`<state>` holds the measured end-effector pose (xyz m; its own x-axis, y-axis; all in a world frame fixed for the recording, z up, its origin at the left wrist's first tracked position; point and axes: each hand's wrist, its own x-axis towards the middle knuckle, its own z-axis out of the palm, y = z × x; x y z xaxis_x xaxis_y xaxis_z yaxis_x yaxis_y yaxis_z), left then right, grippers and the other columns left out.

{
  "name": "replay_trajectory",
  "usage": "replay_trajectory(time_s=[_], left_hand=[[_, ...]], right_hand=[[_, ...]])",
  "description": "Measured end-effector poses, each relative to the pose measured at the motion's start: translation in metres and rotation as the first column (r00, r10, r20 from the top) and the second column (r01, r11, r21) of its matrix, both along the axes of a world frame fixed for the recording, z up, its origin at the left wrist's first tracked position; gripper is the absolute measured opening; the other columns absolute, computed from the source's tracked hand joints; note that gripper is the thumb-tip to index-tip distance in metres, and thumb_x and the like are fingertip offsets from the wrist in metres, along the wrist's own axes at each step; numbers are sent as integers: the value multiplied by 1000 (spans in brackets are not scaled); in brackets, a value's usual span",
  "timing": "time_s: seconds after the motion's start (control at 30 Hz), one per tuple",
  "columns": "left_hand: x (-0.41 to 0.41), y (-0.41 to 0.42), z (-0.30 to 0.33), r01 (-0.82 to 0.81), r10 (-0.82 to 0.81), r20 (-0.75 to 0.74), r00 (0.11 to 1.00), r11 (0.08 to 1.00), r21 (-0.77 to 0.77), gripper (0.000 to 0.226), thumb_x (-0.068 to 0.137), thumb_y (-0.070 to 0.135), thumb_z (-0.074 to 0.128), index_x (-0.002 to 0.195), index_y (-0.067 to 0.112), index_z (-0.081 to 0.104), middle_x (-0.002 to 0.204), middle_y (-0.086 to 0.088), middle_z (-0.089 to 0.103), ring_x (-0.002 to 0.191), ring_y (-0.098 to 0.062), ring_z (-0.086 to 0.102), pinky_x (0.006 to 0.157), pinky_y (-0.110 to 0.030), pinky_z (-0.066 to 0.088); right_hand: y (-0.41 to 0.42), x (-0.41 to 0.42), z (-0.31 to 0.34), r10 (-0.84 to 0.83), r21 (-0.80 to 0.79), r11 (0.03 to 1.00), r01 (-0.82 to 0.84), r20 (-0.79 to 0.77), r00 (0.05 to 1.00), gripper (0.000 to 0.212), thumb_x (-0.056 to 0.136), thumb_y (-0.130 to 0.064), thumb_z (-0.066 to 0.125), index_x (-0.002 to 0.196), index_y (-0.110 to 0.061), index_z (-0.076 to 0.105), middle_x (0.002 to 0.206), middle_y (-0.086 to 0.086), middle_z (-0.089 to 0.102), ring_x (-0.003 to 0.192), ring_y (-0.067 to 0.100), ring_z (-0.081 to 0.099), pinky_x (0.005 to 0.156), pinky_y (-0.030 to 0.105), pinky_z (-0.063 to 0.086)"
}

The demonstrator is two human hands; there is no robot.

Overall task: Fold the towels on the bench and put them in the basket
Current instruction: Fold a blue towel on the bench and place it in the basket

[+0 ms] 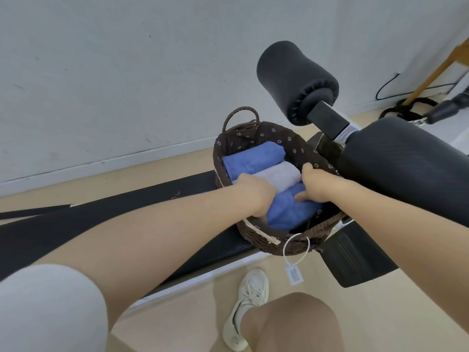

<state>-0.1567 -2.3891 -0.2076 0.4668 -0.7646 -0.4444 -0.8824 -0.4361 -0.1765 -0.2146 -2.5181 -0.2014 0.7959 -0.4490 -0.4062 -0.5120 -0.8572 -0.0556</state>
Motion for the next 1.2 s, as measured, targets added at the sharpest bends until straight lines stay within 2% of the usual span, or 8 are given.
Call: replay_trajectory(time_s=[0.13,0.2,0.33,0.63,0.8,0.9,1.03,1.2], left_hand=[[2,19,17,70,-188,-291,938,926,-371,25,86,38,60,84,17,48,67,7,47,64,-12,43,60,-27,33],[-3,30,19,37,-179,-449,875,951,-307,34,94,44,45,94,13,59,78,3,59,72,-13,49,70,-25,38],[-13,48,13,203,-251,-309,917,963,-180,58,89,66,23,121,30,55,104,3,64,97,-19,55,90,-34,43],[-24,26,21,64,-37,-308,951,995,76,47,85,58,49,110,20,62,90,4,56,86,-17,51,64,-28,36],[-20,73,17,311,-292,108,950,912,-267,52,88,59,33,102,19,62,92,-2,65,87,-22,57,76,-32,44],[-11,133,12,343,-263,225,938,795,-499,49,84,44,39,121,19,58,120,-3,62,114,-24,55,93,-37,44],[-11,205,7,9,50,83,995,809,-588,50,93,25,46,141,22,35,131,0,53,105,-24,58,79,-34,50],[11,269,-5,-374,406,-86,910,710,-597,42,95,27,40,137,25,38,122,6,57,102,-17,57,81,-30,47]], right_hand=[[6,-4,11,224,-207,955,-212,38,974,43,82,-30,66,109,-7,41,114,16,53,104,35,55,73,36,37],[12,-10,18,328,-157,933,-325,-11,945,30,89,-29,58,108,-12,43,114,13,54,96,28,52,75,34,37],[17,-20,30,314,151,948,-280,-288,905,40,98,-31,37,137,-34,37,139,6,45,115,22,47,100,35,33],[35,-18,28,257,65,962,-266,-548,796,51,100,-34,31,146,-45,11,155,10,18,136,31,29,108,40,26],[46,-26,35,277,-14,958,-286,-207,938,34,102,-22,28,115,-13,58,134,15,50,114,29,48,95,34,34],[55,-30,42,222,-180,965,-190,178,959,31,97,-16,31,70,-12,46,83,10,50,79,28,44,68,33,34],[123,-22,56,337,-144,941,-307,500,798,21,94,-17,35,84,-15,53,80,8,50,75,29,45,59,32,35],[213,23,42,465,-75,863,-499,501,730,26,95,-20,36,83,-9,57,76,6,53,75,26,47,59,29,31]])
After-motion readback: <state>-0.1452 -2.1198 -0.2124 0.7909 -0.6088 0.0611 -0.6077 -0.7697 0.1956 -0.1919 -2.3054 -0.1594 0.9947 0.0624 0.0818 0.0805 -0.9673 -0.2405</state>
